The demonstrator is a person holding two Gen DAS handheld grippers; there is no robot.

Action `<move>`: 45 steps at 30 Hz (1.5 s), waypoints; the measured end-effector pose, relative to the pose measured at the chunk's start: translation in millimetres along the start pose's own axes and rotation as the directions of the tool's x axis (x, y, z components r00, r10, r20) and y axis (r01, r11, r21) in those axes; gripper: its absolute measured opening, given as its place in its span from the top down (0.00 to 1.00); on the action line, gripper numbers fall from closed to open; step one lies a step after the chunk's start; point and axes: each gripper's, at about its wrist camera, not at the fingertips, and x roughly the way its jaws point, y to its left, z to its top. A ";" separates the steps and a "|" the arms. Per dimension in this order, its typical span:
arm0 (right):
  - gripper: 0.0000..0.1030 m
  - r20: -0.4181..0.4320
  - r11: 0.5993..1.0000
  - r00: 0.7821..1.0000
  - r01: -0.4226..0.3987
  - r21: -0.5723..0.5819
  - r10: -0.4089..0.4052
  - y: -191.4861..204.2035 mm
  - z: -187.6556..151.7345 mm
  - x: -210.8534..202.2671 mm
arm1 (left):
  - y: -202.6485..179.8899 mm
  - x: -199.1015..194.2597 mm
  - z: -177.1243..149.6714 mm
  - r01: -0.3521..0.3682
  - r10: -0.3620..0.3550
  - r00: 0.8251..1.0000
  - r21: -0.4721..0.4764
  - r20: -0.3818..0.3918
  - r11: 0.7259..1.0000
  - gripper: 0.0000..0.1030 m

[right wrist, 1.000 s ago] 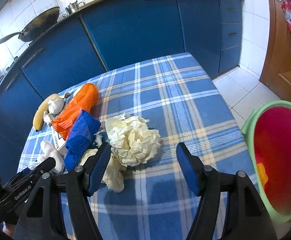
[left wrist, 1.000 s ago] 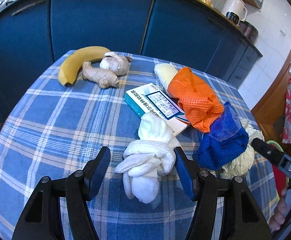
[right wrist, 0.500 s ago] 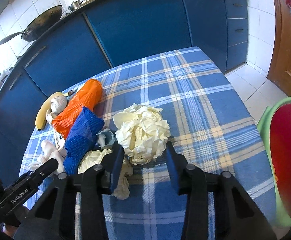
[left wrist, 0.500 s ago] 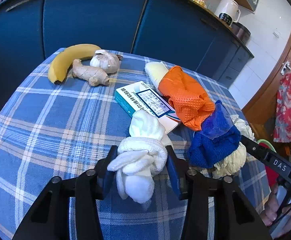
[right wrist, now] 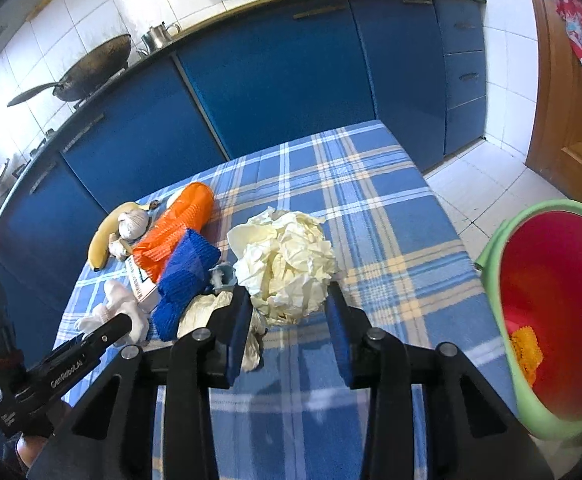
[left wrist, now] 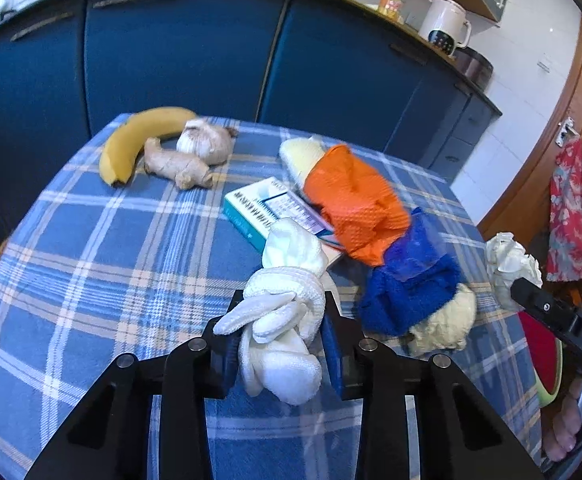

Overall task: Collect trash
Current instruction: 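Grasp the white tissue with the left tool while the right tool grasps crumpled paper, then carry the white tissue and crumpled paper in both tools over the red bin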

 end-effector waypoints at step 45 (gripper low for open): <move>0.61 0.099 0.931 0.978 0.141 0.338 -0.184 -179.4 -63.8 -139.8 | -213.4 -45.3 -27.5 0.289 -0.273 0.957 0.321 -0.095 0.902 0.65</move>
